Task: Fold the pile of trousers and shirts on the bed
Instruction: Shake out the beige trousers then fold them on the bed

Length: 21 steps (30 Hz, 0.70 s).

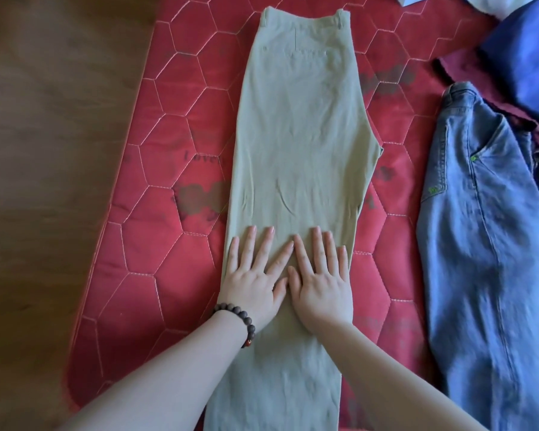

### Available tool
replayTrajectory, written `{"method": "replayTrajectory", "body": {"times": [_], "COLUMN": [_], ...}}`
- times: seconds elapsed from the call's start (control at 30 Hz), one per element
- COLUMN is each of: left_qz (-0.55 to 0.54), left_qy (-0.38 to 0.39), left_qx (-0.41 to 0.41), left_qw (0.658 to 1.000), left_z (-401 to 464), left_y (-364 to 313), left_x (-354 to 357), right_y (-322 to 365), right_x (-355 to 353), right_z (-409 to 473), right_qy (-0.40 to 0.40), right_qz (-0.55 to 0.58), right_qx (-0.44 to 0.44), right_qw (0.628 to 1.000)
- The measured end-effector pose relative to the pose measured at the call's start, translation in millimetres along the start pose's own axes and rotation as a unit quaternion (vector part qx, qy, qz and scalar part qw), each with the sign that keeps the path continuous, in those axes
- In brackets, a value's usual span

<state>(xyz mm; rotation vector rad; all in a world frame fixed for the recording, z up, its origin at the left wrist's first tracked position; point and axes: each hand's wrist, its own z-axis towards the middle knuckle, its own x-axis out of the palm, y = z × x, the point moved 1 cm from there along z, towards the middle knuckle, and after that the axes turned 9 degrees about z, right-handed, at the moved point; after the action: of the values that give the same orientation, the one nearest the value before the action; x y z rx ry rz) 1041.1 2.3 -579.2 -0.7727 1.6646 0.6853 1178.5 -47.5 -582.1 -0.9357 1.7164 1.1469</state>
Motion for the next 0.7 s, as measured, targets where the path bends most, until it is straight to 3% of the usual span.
{"method": "replayTrajectory", "body": {"times": [0.7], "left_qz": [0.024], "left_qy": [0.003], "left_qx": [0.055], "left_qw": [0.998], "left_z": [-140], "left_y": [-25], "left_x": [30], "right_y": [5], "right_x": [37], "right_z": [-152], "right_qy": [-0.005], "right_qz": [0.016], "right_qx": [-0.008], "right_qw": [1.0]}}
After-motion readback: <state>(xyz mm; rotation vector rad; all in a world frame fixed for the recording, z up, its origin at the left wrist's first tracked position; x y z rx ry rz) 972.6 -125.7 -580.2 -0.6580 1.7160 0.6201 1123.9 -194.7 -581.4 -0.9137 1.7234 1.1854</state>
